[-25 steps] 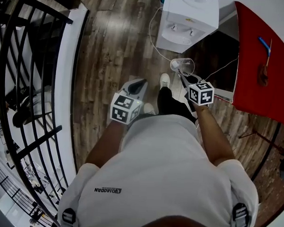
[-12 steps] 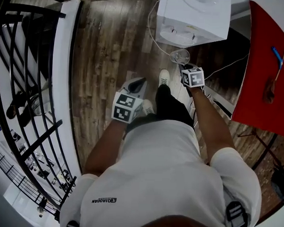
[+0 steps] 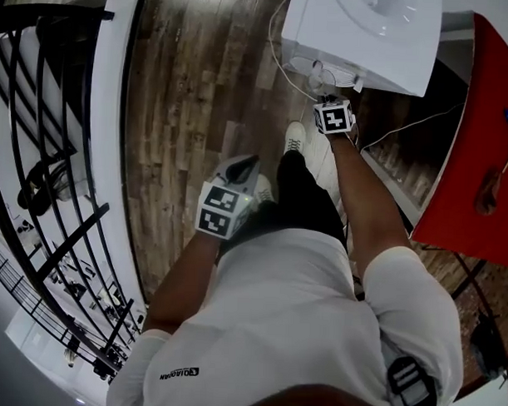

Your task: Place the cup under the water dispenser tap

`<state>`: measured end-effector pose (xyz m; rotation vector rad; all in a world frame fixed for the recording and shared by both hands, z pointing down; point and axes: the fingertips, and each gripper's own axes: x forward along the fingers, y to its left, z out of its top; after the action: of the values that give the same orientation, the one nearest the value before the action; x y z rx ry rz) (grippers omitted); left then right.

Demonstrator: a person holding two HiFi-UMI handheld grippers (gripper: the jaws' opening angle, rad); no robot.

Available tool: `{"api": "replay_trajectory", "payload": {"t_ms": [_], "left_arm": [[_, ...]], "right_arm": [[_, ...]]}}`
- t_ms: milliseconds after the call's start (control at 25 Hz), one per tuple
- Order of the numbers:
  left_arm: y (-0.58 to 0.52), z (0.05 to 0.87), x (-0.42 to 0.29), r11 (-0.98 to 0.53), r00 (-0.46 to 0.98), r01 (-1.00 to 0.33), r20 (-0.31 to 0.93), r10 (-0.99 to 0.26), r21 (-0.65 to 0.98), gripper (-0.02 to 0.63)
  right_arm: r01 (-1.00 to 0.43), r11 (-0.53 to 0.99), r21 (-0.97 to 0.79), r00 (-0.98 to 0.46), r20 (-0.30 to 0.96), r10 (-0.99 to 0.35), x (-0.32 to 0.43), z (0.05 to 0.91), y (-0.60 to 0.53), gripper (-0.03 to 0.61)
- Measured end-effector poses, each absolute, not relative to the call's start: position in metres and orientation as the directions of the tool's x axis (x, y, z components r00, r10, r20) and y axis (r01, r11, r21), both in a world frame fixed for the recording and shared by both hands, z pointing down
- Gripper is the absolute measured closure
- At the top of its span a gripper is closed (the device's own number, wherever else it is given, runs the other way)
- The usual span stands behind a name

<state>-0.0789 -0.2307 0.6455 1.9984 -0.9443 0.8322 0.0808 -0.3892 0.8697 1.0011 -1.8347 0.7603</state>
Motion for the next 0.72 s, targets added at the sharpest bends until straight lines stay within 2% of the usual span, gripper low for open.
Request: {"api": "replay_trajectory", "payload": {"t_ms": [280,720], "left_arm": [[-0.223,0.644,-0.095,-0.365,0.492,-0.854,0.805,-0.331,0.371,0.617],[-0.219,0.652,-0.103,-0.345,0.484,-0.861,0.811,-0.328,0.374,0.617]], "right_arm": [[-0.831,0.557,-0.007,-0.249,0.899,-0.36,0.061,0.88,-0.424,0.535],[-0.819,0.573,0.034,-0.223,0.901,-0.372,0.061,0.905,-0.437,0.535]]}}
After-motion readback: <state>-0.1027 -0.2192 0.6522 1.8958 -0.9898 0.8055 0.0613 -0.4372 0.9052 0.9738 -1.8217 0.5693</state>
